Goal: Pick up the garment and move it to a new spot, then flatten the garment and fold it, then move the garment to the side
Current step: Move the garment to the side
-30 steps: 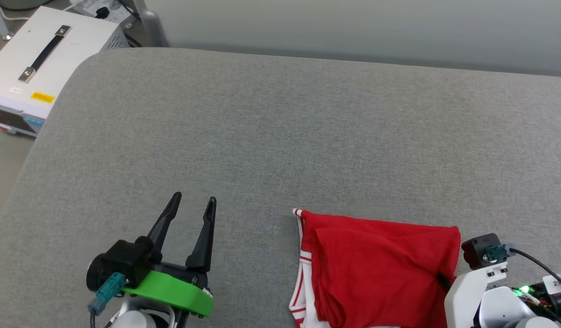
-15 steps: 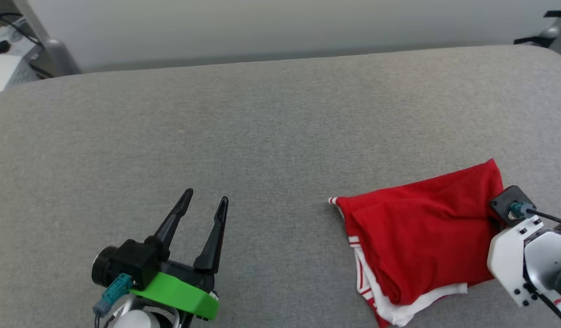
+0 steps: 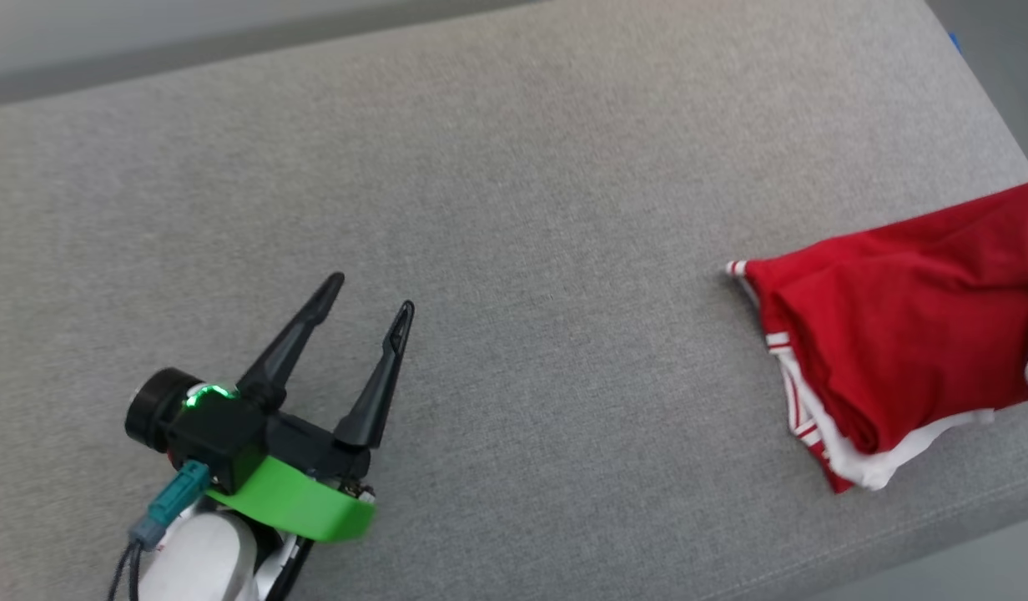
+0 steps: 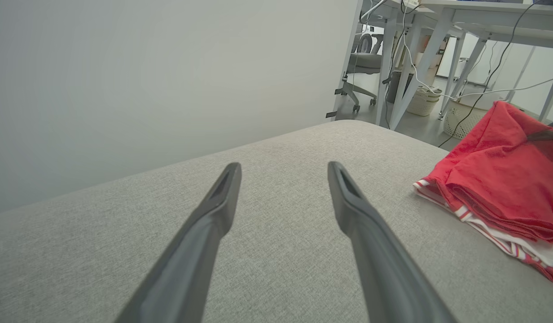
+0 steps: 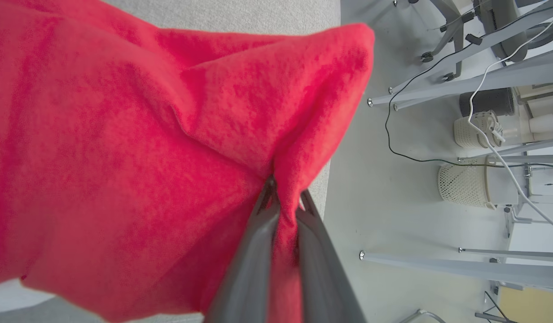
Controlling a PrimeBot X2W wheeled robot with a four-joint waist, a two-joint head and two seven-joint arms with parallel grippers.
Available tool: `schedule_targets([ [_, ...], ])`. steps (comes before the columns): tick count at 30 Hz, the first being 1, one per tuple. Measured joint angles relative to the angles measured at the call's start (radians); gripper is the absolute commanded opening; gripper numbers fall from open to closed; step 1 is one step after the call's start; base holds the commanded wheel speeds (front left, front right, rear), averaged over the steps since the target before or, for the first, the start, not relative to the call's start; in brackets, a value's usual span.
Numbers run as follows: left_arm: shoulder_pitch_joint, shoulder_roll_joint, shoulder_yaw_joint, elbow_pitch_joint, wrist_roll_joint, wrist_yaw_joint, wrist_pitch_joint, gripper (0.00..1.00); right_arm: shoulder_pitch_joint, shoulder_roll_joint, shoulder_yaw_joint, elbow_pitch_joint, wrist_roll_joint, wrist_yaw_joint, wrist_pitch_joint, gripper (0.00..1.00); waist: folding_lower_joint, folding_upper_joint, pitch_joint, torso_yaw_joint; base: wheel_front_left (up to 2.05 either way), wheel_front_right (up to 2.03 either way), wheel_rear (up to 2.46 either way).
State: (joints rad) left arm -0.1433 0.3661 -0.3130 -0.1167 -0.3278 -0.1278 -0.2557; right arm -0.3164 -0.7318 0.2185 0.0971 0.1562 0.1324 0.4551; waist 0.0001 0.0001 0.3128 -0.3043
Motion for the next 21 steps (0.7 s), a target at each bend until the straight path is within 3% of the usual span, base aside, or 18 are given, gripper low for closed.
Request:
schedule_targets([
  [10,-0.051,0.088,0.028,-0.15,0.0,0.0,0.054,1.0,-0.171,0.026,-0.156,0.29,-0.066,0.0,-0.19,0.0,0.0001,0.0,0.169,-0.05,0.0,0.0,0.0],
  [21,-0.069,0.142,0.076,-0.287,-0.008,0.01,0.116,1.0,-0.321,0.086,-0.313,0.538,-0.144,0.0,-0.329,0.0,0.0002,0.0,0.32,-0.045,0.0,0.0,0.0],
])
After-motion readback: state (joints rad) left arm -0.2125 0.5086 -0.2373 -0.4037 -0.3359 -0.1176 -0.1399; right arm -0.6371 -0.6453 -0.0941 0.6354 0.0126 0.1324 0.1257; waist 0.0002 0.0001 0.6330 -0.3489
